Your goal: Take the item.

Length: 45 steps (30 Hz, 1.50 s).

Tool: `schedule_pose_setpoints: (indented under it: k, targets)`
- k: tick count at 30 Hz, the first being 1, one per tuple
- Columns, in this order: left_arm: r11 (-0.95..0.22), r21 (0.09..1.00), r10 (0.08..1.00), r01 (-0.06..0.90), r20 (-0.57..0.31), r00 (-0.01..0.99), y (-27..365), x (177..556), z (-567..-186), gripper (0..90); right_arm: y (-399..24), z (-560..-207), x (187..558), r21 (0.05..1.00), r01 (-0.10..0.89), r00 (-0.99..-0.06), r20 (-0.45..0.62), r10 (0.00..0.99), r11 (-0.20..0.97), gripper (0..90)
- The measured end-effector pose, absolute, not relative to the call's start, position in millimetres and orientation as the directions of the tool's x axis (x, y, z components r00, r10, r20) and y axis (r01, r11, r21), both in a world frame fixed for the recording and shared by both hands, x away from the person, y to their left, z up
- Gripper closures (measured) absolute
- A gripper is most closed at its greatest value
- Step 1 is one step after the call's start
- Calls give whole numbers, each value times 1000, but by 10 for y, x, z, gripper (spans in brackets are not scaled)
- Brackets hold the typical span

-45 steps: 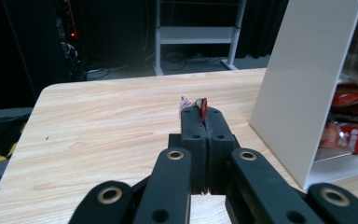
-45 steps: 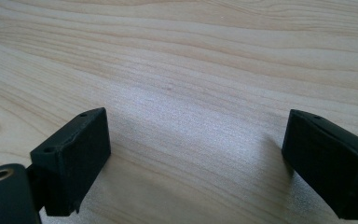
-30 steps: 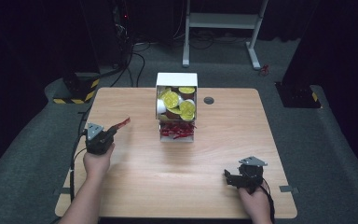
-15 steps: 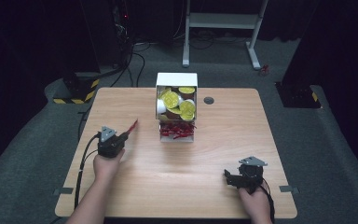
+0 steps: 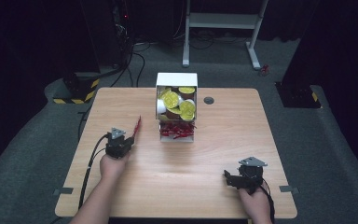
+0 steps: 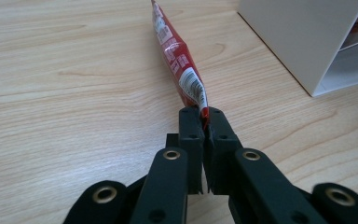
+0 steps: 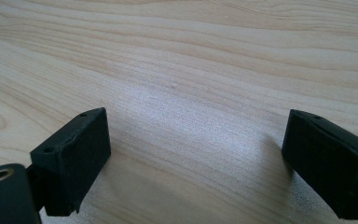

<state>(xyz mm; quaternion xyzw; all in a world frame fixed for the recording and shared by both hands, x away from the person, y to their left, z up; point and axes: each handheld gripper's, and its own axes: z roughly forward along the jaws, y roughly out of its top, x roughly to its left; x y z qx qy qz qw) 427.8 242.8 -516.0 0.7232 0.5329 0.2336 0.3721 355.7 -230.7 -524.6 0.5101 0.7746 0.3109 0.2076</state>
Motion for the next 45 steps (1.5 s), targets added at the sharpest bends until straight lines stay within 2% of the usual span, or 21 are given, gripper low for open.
schedule_pose_setpoints:
  k: [6,13,25,30,45]
  targets:
    - [-164,766,943,621,-63,326,2397,4289,-5199,848,-2306,-5249,3560,696,658,-394,-7,919,287,77]
    - [-149,771,943,619,-77,324,2398,4269,-5162,744,-2308,-5247,3560,695,659,-395,-6,919,288,77]
    - [-132,798,935,587,-96,341,2400,4200,-5051,664,-2308,-5248,3560,695,659,-395,-6,919,288,77]
    - [-117,815,936,568,-100,337,2442,4161,-4993,604,-2307,-5248,3560,696,658,-394,-7,919,288,77]
    - [-140,816,921,561,-101,376,2731,3637,-4955,422,-2307,-5248,3560,695,659,-395,-6,919,288,77]
